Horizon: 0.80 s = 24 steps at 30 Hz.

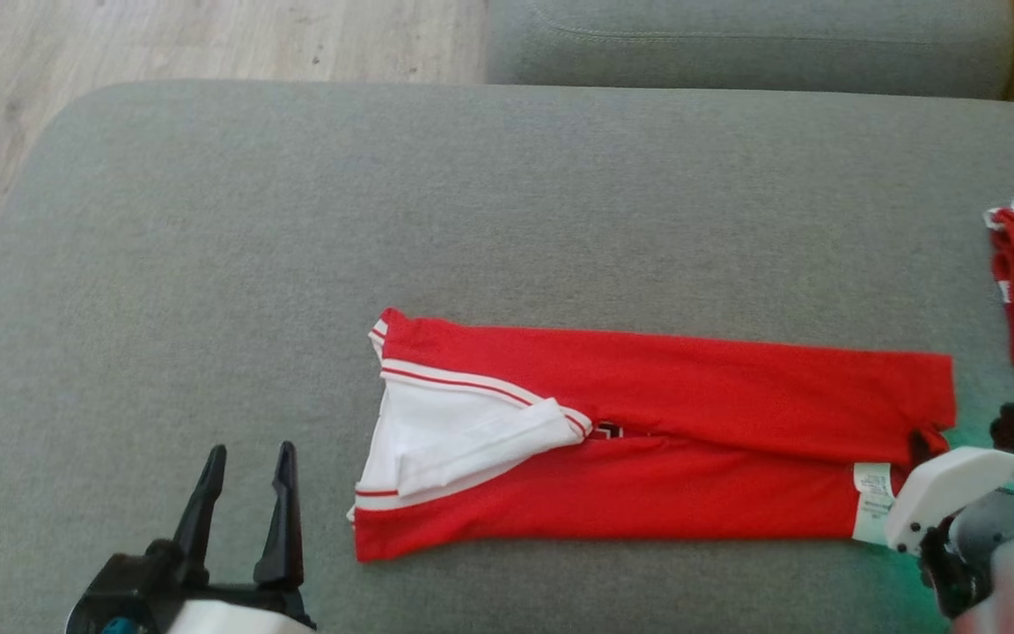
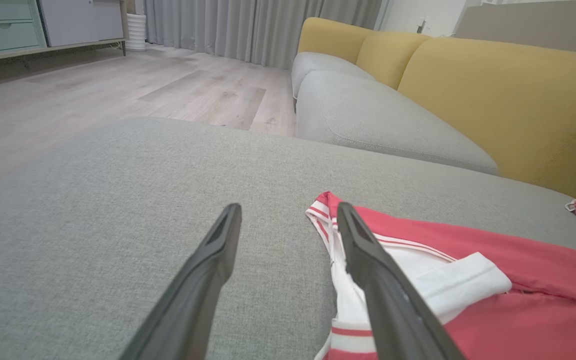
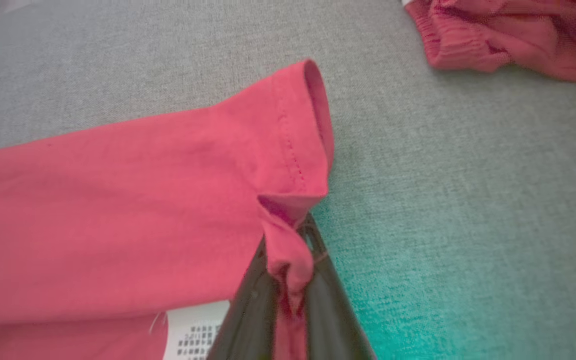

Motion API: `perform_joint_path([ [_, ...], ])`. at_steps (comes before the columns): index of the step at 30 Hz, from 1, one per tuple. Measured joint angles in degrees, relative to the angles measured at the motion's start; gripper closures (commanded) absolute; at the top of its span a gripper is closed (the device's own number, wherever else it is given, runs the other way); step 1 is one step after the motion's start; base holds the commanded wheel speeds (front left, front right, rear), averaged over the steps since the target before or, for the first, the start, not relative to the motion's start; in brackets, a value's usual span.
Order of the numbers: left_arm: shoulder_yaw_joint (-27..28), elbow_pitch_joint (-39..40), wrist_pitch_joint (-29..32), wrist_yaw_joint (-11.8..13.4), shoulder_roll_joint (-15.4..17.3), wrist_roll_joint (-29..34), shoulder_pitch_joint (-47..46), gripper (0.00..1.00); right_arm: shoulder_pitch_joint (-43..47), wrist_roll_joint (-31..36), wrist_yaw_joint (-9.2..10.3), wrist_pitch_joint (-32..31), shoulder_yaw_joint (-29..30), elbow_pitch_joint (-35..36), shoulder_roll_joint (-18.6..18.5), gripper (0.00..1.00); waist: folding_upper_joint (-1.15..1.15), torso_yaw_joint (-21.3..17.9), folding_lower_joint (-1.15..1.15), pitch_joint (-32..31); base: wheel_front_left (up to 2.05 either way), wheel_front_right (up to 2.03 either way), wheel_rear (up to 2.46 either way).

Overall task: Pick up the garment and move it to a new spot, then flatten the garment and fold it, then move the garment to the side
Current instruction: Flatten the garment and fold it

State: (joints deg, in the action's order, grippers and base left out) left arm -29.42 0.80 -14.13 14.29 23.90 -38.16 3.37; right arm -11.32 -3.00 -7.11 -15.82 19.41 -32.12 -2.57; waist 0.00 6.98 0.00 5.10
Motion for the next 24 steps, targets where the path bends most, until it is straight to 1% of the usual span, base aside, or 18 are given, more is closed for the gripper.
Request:
perform_joint_path([
  [3, -0.04, 0.29, 0.01, 0.43, 0.04, 0.00, 0.69, 0.00, 0.07, -0.70, 0.00, -0.97, -0.59, 1.56, -0.04, 1.00, 0.00, -1.17, 0.00, -0.53, 0.00, 0.00, 0.00],
  [5, -0.11, 0.36, 0.03, 0.51, 0.03, 0.00, 0.76, 0.00, 0.20, -1.19, 0.00, -1.96, -0.76, 3.78, -0.42, 1.00, 0.00, -2.02, 0.00, -1.03, 0.00, 0.00, 0.00],
  [8, -0.16, 0.58, 0.46, 0.68, 0.01, 0.00, 0.77, 0.00, 0.39, -2.02, 0.00, -4.19, -0.34, 8.32, -3.01, 1.00, 0.00, -3.23, 0.00, -1.86, 0.00, 0.00, 0.00],
  [12, -0.33, 0.60, 0.46, 0.85, -0.12, 0.00, 0.90, 0.00, 2.09, -2.48, 0.00, -7.62, 2.09, 14.75, -7.28, 1.00, 0.00, -4.76, 0.00, -2.66, 0.00, 0.00, 0.00],
  [15, -0.51, 0.56, 0.45, 0.82, -0.49, 0.00, 1.44, 0.00, 4.30, -3.07, 0.00, -9.69, 3.24, 17.80, -9.01, 1.00, 0.00, -5.63, 0.00, -2.97, 0.00, 0.00, 0.00],
  [18, -0.77, 0.15, 0.45, 0.78, -0.88, 0.00, 1.77, 0.00, 5.21, -4.99, 0.00, -11.67, 2.61, 20.85, -8.46, 1.00, 0.00, -6.24, 0.00, -3.30, 0.00, 0.00, 0.00],
  [20, -0.83, -0.23, 0.44, 0.42, -1.00, 0.00, 1.76, 0.00, 5.20, -5.59, 0.00, -12.52, 0.74, 23.58, -7.67, 1.00, 0.00, -6.52, 0.00, -3.64, 0.00, 0.00, 0.00],
  [24, -1.52, -1.00, 0.44, 0.23, -1.23, 0.00, 1.76, 0.00, 5.27, -7.37, 0.00, -14.33, -4.55, 28.98, -4.19, 1.00, 0.00, -6.75, 0.00, -4.53, 0.00, 0.00, 0.00],
])
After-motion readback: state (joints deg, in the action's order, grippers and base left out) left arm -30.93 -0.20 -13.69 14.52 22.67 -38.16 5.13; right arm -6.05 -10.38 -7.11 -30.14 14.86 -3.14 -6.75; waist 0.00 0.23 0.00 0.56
